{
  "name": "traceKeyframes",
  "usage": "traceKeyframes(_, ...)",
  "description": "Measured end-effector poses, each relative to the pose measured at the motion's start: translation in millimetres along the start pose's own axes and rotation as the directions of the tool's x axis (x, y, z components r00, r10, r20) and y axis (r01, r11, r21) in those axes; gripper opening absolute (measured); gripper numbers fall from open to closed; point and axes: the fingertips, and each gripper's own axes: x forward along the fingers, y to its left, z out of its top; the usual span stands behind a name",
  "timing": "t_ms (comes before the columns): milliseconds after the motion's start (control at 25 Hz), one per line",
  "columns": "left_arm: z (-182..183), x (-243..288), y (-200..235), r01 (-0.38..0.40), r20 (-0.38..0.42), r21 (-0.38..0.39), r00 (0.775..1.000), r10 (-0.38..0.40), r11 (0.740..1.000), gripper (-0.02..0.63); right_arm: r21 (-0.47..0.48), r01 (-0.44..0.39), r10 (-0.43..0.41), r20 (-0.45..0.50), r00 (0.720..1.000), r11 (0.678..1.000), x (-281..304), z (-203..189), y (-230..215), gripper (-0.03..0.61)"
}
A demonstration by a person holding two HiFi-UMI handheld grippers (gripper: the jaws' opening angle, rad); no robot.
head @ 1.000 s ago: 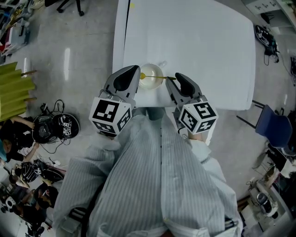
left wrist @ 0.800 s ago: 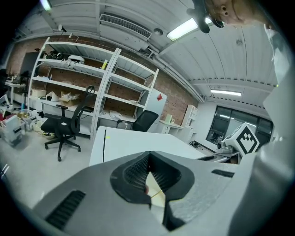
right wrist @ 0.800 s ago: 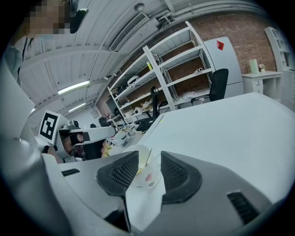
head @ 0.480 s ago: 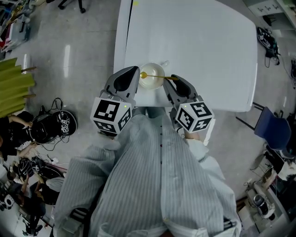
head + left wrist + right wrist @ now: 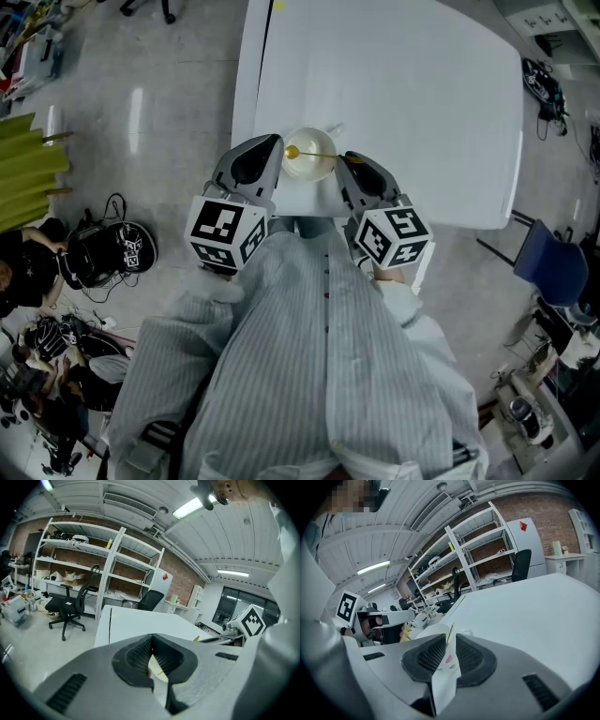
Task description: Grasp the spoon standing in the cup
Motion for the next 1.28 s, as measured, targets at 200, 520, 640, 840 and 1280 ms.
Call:
traceKeyframes(200, -1, 0, 0, 0.000, -0.001, 0.002, 1.000, 0.000, 1.000, 0.008, -0.018, -0.012, 0.012, 0.001, 1.000, 1.000, 0, 2, 2, 0.036)
traceKeyframes(520, 5, 3, 2, 0.001, 0.001, 0.005, 1.000, -0.001, 1.000, 0.008, -0.026, -0.042, 0.042, 0.002, 0.999, 0.999, 2, 11, 5, 0.023)
traceKeyframes(640, 8, 4, 2, 0.001, 0.009, 0.006, 1.000, -0.001, 1.000, 0.008, -0.022, -0.053, 0.053, 0.001, 0.999, 0.998, 2, 14, 7, 0.017)
traceKeyframes(840, 16, 3, 4, -0.002, 0.022, 0.008, 1.000, 0.001, 1.000, 0.008, -0.028, -0.068, 0.068, -0.001, 0.998, 0.997, 4, 22, 11, 0.014)
traceKeyframes(1280, 38, 4, 4, 0.005, 0.053, 0.021, 0.999, -0.006, 1.000, 0.008, -0.032, -0.090, 0.090, -0.004, 0.996, 0.995, -8, 38, 14, 0.014)
